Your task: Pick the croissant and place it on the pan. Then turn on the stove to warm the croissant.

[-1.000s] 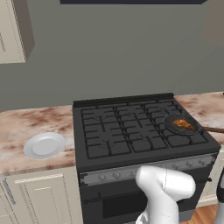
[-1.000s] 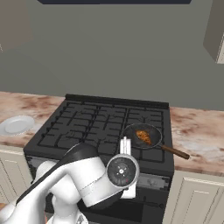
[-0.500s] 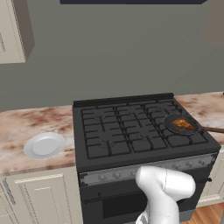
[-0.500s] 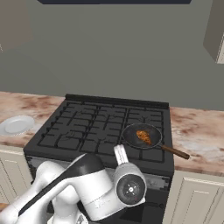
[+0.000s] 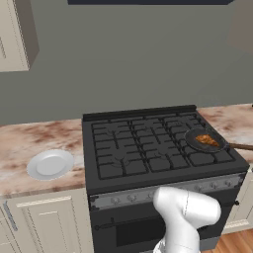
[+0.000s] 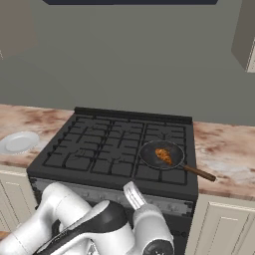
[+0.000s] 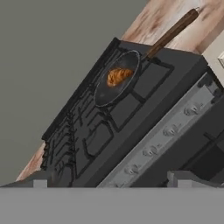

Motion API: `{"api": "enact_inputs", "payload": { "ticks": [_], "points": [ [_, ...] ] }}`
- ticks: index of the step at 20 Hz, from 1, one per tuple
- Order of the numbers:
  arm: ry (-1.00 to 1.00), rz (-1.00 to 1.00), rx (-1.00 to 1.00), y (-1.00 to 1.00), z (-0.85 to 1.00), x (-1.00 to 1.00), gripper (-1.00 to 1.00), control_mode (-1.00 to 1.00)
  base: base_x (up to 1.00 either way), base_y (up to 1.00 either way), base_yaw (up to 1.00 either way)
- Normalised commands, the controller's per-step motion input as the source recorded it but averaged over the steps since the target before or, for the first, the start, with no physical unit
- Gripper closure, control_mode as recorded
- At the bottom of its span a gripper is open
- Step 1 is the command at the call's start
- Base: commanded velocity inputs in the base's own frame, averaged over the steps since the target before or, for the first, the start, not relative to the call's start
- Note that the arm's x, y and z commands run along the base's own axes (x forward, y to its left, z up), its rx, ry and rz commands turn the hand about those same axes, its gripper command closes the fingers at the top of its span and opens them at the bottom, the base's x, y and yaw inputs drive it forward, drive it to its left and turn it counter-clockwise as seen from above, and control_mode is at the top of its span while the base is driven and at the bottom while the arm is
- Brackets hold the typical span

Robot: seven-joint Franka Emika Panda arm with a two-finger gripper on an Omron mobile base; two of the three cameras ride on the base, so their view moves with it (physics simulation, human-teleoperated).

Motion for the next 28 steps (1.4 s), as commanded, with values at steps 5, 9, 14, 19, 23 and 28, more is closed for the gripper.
{"api": "enact_inputs", "payload": {
  "ticks": [5, 9, 14, 19, 23, 28],
  "points": [
    [-0.08, 0.19, -0.17, 0.00, -0.35, 0.00, -1.00, -1.00, 0.00, 0.00, 0.00],
    [-0.01, 0.11, -0.15, 0.00, -0.18, 0.00, -1.00, -1.00, 0.00, 0.00, 0.00],
    [0.00, 0.02, -0.15, 0.00, -0.14, 0.00, -1.00, -1.00, 0.00, 0.00, 0.00],
    [0.00, 0.02, -0.20, -0.03, -0.22, 0.00, -1.00, -1.00, 0.00, 0.00, 0.00],
    [-0.07, 0.05, -0.20, 0.00, -0.24, 0.00, -1.00, -1.00, 0.00, 0.00, 0.00],
    [-0.16, 0.08, -0.17, -0.03, -0.10, 0.00, -1.00, -1.00, 0.00, 0.00, 0.00]
  ]
}}
